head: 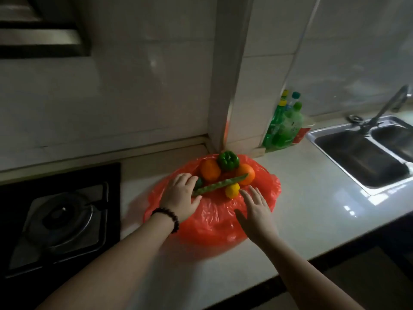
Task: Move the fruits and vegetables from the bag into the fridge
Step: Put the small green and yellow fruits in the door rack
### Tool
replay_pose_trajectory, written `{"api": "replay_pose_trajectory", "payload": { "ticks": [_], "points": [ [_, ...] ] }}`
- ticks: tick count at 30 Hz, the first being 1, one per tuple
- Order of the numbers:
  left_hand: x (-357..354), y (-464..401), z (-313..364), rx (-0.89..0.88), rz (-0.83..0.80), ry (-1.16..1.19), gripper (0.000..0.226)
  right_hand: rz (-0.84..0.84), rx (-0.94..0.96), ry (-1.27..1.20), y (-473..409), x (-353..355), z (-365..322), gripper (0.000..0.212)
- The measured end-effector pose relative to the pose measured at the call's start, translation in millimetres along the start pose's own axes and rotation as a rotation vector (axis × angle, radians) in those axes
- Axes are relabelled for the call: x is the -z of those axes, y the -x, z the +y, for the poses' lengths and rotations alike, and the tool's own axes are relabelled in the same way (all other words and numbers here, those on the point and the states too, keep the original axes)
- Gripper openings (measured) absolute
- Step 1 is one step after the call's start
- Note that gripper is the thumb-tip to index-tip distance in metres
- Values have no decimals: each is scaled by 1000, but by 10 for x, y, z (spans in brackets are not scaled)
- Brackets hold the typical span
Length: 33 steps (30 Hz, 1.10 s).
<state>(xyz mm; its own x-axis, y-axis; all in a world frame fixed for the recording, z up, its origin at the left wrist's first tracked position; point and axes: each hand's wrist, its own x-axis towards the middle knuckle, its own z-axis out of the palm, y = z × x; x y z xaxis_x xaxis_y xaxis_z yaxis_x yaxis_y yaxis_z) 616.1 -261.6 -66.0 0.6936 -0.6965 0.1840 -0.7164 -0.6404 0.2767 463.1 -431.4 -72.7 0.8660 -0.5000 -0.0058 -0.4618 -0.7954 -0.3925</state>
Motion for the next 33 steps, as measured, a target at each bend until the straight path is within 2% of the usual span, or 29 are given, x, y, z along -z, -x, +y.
{"api": "replay_pose_trajectory", "payload": {
  "ticks": [6,12,18,25,33],
  "points": [
    [-463,-368,62,186,-118,-33,60,-165,106,7,-608,-268,317,67],
    [-761,-568,14,363,-275,-112,64,-177,281,52,-914,-455,491,66],
    [-881,-754,-18,473,-221,-117,55,-166,289,-9,-1081,-548,506,58],
    [-889,-768,-81,484,-223,-140,57,-183,288,5,-1211,-562,453,55],
    [-572,-642,38,441,-17,-32,56,-148,347,-49,-1196,-412,460,51]
  ]
}}
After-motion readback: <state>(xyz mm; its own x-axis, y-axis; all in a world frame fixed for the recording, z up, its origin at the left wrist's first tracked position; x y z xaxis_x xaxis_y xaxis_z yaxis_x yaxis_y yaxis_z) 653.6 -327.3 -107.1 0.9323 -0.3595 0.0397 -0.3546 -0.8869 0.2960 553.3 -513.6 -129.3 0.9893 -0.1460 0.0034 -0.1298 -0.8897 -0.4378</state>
